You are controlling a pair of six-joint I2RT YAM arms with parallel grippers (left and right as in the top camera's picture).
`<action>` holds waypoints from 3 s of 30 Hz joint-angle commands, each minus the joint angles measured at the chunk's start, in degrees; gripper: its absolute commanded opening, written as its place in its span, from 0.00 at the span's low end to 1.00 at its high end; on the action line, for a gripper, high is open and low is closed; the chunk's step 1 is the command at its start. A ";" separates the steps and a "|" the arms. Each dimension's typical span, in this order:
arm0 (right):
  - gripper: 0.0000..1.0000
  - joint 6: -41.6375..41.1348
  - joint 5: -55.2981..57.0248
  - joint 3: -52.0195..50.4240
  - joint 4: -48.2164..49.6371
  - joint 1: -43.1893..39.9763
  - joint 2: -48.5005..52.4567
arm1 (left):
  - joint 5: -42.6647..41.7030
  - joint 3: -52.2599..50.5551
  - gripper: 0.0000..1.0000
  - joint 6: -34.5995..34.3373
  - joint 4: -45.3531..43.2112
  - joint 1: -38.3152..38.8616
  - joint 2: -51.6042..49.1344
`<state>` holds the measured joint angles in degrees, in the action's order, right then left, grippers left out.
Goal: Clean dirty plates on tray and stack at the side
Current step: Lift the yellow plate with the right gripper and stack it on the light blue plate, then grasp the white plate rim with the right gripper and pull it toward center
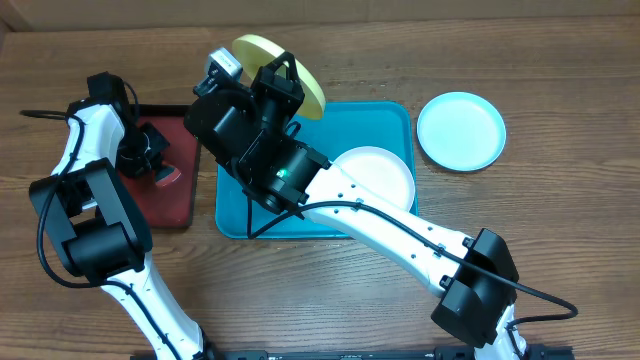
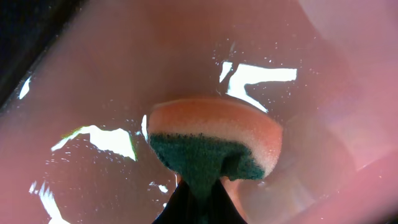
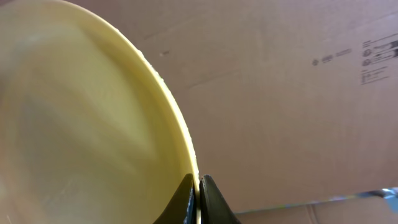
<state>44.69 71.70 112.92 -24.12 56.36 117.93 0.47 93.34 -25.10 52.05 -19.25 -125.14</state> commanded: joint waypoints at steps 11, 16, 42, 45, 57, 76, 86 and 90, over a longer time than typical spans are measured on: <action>0.04 -35.30 -37.00 0.24 -24.90 -11.37 -0.85 | 0.33 -2.25 0.04 3.58 0.63 -0.24 -1.20; 0.04 -47.01 -57.44 2.97 -31.21 -24.11 -2.80 | -0.04 -2.25 0.04 3.74 0.52 -0.24 -1.20; 0.04 -47.60 -88.15 -13.35 -36.92 -71.87 1.36 | -0.09 -2.25 0.04 3.72 0.07 -0.22 -1.20; 0.08 -48.17 -85.50 -15.34 -35.23 -71.87 1.38 | -0.09 -2.25 0.04 3.72 0.07 -0.22 -1.20; 0.45 -41.31 -101.11 -15.96 -36.54 -68.48 1.38 | -0.09 -2.25 0.04 3.72 -0.02 -0.22 -1.20; 0.68 -34.38 -84.04 -21.68 -35.12 -42.34 1.46 | -0.09 -2.25 0.04 3.76 0.11 -0.22 -1.20; 0.58 -34.40 -81.59 -25.73 -32.30 -40.61 1.49 | -0.09 -2.25 0.04 3.76 0.11 -0.22 -1.20; 0.55 -34.64 -81.81 -27.98 -31.82 -40.61 1.49 | -0.09 -2.25 0.04 3.76 0.11 -0.22 -1.20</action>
<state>10.33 -10.61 86.70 -56.34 15.77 119.55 0.60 93.03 -22.31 51.66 -19.25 -125.05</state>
